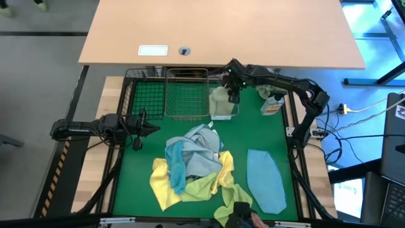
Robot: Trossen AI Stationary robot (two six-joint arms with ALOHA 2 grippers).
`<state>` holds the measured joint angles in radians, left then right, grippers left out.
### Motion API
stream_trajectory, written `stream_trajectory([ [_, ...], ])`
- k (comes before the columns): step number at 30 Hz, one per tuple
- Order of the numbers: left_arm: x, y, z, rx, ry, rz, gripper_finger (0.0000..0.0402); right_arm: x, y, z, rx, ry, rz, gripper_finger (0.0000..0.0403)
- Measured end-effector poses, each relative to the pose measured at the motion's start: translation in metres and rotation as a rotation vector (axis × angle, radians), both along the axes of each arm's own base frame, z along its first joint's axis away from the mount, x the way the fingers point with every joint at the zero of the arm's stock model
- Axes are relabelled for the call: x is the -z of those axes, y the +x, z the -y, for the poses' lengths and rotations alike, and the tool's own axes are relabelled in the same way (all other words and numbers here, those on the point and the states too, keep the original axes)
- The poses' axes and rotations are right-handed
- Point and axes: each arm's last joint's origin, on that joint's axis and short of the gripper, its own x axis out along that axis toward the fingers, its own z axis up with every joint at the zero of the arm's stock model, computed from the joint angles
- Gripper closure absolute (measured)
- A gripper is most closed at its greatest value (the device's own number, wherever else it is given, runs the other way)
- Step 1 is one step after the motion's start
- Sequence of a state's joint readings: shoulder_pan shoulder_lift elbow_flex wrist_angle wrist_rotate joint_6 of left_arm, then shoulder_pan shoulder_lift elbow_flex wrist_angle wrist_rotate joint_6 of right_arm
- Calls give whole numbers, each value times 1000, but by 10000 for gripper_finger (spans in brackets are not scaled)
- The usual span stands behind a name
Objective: Sort microfiber towel by color & place in baskets
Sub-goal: Put the light green microfiber cloth into the transparent bin, then put the blue microfiber cloth into the black wire basket
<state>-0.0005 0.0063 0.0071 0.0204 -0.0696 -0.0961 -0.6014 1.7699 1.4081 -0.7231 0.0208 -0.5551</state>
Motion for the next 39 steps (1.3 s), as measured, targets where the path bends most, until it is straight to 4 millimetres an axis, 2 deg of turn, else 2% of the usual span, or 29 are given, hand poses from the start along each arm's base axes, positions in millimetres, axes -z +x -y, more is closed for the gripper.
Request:
stream_trajectory([
  [4,0,0,0,1,-83,5,401,-22,6,-5,-18,-6,2,180],
  [10,0,0,0,3,-154,11,401,-54,21,-28,-76,-41,3,175],
  [16,0,0,0,-2,-149,11,370,-89,28,-64,-110,-67,-53,177],
  [21,-3,0,-3,-92,-137,44,350,-114,31,-104,-51,40,-16,177],
  [25,-7,-1,-5,-155,-172,97,326,-121,37,-142,-38,202,26,177],
  [29,-8,-2,-7,-224,-213,126,294,-120,41,-185,-116,313,19,178],
  [34,-12,-3,-8,-256,-236,166,262,-120,41,-232,-196,319,-8,178],
  [39,-29,-5,-8,-226,-283,357,255,-120,36,-264,-209,291,-16,178],
])
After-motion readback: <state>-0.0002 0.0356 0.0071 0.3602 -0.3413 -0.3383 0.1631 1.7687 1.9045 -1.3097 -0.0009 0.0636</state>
